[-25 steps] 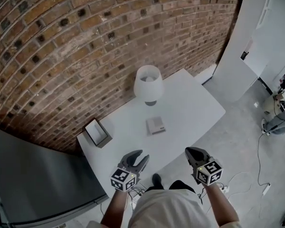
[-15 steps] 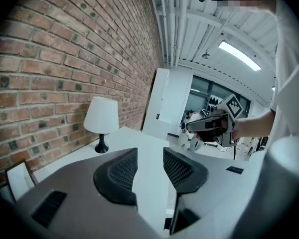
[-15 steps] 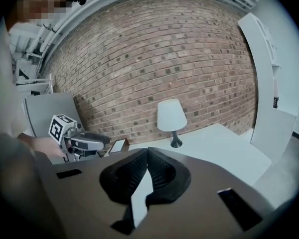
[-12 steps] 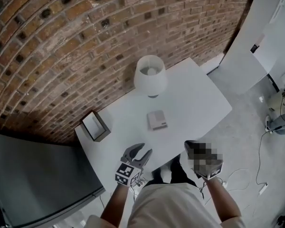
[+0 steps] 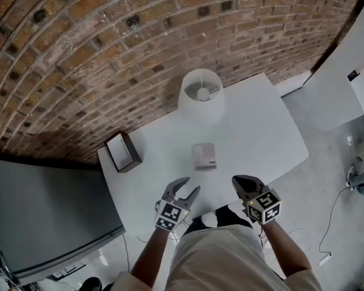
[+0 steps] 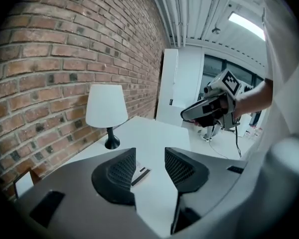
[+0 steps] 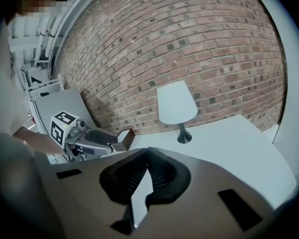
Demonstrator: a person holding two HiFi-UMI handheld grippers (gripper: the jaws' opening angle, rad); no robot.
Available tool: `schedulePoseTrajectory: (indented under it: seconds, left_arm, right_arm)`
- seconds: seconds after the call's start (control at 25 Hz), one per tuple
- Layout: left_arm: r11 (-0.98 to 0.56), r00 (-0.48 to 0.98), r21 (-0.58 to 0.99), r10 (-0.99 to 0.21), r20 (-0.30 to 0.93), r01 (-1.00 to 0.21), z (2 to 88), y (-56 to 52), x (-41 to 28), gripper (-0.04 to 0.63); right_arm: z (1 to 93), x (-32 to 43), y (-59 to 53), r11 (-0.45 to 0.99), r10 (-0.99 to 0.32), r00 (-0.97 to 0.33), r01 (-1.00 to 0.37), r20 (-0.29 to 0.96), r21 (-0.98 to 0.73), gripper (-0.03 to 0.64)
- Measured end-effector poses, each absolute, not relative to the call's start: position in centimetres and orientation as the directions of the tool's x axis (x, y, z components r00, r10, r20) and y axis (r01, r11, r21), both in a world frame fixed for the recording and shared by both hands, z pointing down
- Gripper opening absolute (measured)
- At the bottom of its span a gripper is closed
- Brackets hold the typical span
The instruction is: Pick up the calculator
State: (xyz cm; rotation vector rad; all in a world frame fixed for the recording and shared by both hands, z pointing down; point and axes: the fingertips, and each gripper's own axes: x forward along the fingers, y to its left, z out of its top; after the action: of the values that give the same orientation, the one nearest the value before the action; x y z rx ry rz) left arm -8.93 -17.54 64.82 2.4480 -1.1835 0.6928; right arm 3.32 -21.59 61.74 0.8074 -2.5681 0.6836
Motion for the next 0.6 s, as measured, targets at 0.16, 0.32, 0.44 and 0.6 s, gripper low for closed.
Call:
schedulePoseTrajectory:
  seconds: [0.16,0.32,0.44,0.6]
  left_arm:
    - [-0.603,0.502,0.059,-0.601,0.622,-0.796,68.6,-19.3,-7.6,0.219]
    - [-0.593,0.451,0.038,-0.569,0.688,-0.805,71.9,-21.1,-6.9,0.222]
    - [-0.616,0.412,-0.028,-0.559,0.720,-0.787,75.4,-22.0,-7.1,0.222]
    - [-0.633,0.365,-0.061,-0.520,0.772,-0.771,80.2,-22.4,-6.8,0.233]
  right_arm:
    - [64.0,3.4,-23.8,0.735,-0.366,-0.796,-0.565,0.482,-0.375,0.012]
    - [66.5,3.2,-25.6,0.740,-0.313,-0.810,-0.535,0.496,-0.408,0.012]
    - [68.2,2.8,-26.7,0.741,-0.286,-0.817,-0.521,0.501,-0.425,0.012]
    - [70.4,2.7,-27.2,0.727,-0.254,-0.815,-0.516,0.521,-0.452,0.012]
